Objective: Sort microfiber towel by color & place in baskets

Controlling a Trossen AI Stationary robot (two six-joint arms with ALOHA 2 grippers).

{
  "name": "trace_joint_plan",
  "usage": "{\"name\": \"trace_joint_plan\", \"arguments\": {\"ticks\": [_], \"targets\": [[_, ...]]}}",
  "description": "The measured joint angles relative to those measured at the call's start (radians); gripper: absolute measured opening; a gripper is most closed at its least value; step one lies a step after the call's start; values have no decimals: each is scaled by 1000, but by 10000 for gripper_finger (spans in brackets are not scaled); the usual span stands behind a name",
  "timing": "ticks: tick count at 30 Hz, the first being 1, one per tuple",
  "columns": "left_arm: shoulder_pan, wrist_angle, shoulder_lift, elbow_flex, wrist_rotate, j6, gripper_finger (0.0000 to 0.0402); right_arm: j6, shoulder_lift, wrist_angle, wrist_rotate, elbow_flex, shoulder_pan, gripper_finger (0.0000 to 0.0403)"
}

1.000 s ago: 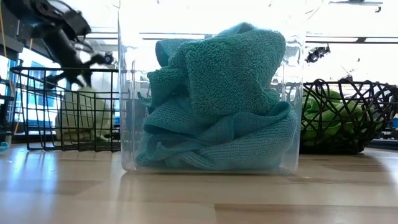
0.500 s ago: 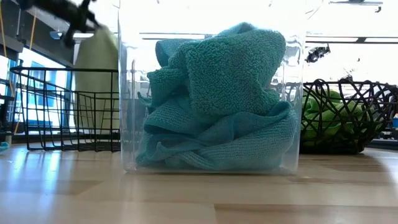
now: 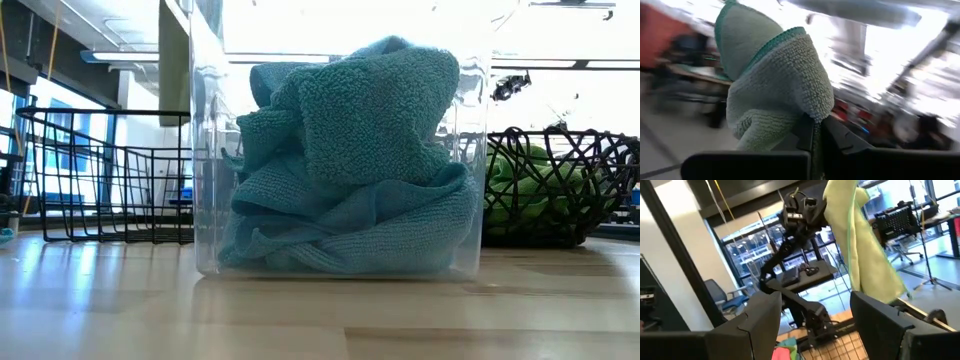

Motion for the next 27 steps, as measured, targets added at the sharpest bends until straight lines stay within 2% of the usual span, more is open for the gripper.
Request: {"name": "trace_joint_plan", "arguments": {"ticks": [6, 9, 15, 19, 24, 27], "targets": [[-134, 106, 27, 0, 197, 86, 0, 7, 0, 60, -43, 0, 0, 236], [-213, 114, 31, 0, 248, 146, 0, 8, 0, 89, -87, 0, 0, 236], [-397, 44, 39, 0, 236, 216, 0, 29, 0, 111, -163, 0, 3, 236], [-509, -18, 61, 0, 175, 270, 0, -14, 0, 111, -173, 0, 31, 236], [-597, -57, 102, -2, 80, 350, 0, -80, 0, 111, -173, 0, 70, 236], [-616, -53, 117, -2, 66, 359, 0, -95, 0, 110, -173, 0, 80, 236]]}}
